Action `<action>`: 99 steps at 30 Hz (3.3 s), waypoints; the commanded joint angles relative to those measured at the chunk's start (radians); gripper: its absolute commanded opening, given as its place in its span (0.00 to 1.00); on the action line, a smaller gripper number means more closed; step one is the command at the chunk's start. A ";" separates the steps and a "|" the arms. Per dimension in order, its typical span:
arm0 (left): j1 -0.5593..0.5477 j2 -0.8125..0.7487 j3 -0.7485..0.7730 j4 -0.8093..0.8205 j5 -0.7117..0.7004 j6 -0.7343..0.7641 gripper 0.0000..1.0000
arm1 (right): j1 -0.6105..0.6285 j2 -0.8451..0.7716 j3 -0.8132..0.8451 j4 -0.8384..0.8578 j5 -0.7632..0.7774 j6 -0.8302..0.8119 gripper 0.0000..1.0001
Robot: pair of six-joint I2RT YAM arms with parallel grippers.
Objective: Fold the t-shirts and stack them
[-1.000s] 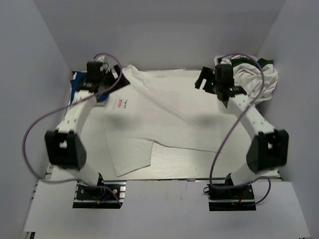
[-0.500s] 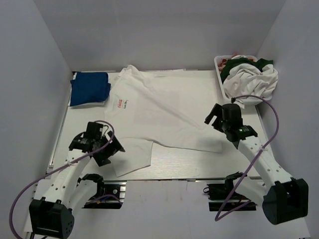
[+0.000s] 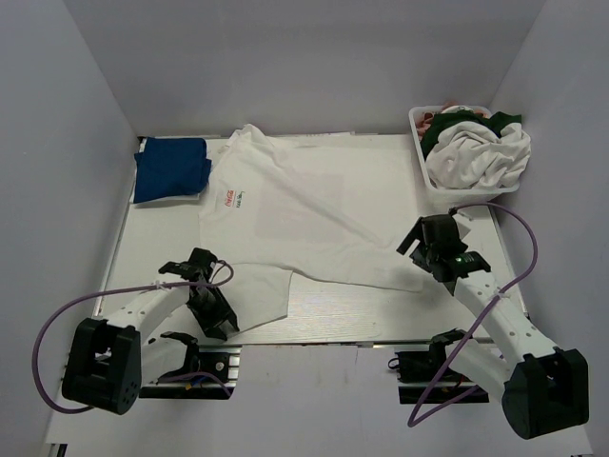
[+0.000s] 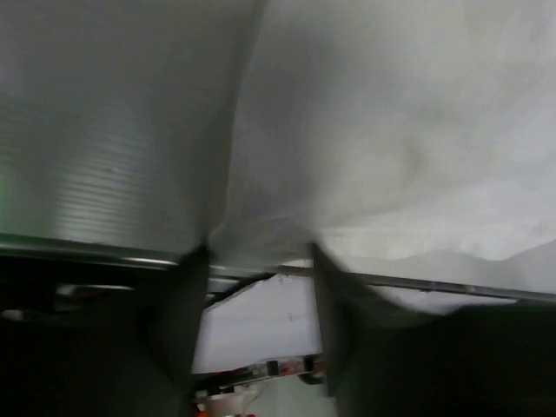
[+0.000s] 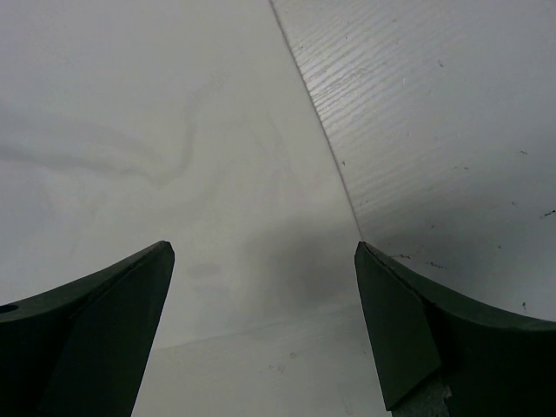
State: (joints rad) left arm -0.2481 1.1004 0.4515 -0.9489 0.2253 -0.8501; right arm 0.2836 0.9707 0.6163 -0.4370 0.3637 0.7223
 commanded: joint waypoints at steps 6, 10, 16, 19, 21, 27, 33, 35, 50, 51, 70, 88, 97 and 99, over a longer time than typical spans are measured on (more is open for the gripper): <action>-0.025 0.027 -0.010 0.148 -0.009 -0.032 0.00 | -0.007 -0.021 -0.061 -0.109 0.043 0.015 0.91; -0.025 0.027 -0.010 0.206 0.051 -0.012 0.00 | -0.003 -0.009 -0.102 -0.132 0.000 0.039 0.91; -0.034 0.027 0.079 0.217 0.069 0.032 0.00 | -0.006 0.071 -0.115 -0.112 -0.103 0.039 0.82; -0.034 0.001 0.108 0.246 0.094 0.042 0.00 | -0.006 0.121 -0.128 -0.048 -0.109 0.037 0.77; -0.034 -0.010 0.133 0.285 0.094 0.042 0.00 | -0.006 0.166 -0.130 -0.010 -0.121 0.043 0.66; -0.034 0.016 0.240 0.328 0.105 0.082 0.00 | -0.001 0.203 -0.095 0.007 -0.132 0.032 0.00; -0.025 0.055 0.351 0.452 0.085 0.091 0.00 | -0.004 0.184 -0.015 0.020 -0.120 0.025 0.00; -0.011 0.087 0.395 0.498 0.097 0.091 0.00 | -0.006 0.204 0.022 0.021 -0.126 0.022 0.00; 0.020 0.473 0.831 0.587 -0.067 0.212 0.00 | -0.027 0.471 0.377 0.096 0.010 0.006 0.00; 0.029 0.492 0.869 0.601 -0.067 0.221 0.00 | -0.030 0.485 0.393 0.103 0.014 -0.001 0.00; 0.089 0.754 1.068 0.868 -0.121 0.411 0.00 | -0.100 0.855 0.706 0.084 0.067 -0.075 0.00; 0.125 0.890 1.186 0.596 -0.130 0.364 1.00 | 0.003 0.767 0.672 0.131 -0.033 -0.196 0.90; 0.116 0.889 0.938 0.612 -0.081 0.315 1.00 | 0.019 0.942 0.671 0.156 -0.155 -0.150 0.90; 0.107 0.898 0.918 0.573 -0.081 0.315 1.00 | 0.023 0.968 0.660 0.144 -0.175 -0.150 0.90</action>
State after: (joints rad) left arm -0.1337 2.0113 1.3876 -0.3382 0.1242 -0.5209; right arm 0.3096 1.9049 1.2724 -0.2958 0.2337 0.5549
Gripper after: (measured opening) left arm 0.997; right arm 0.899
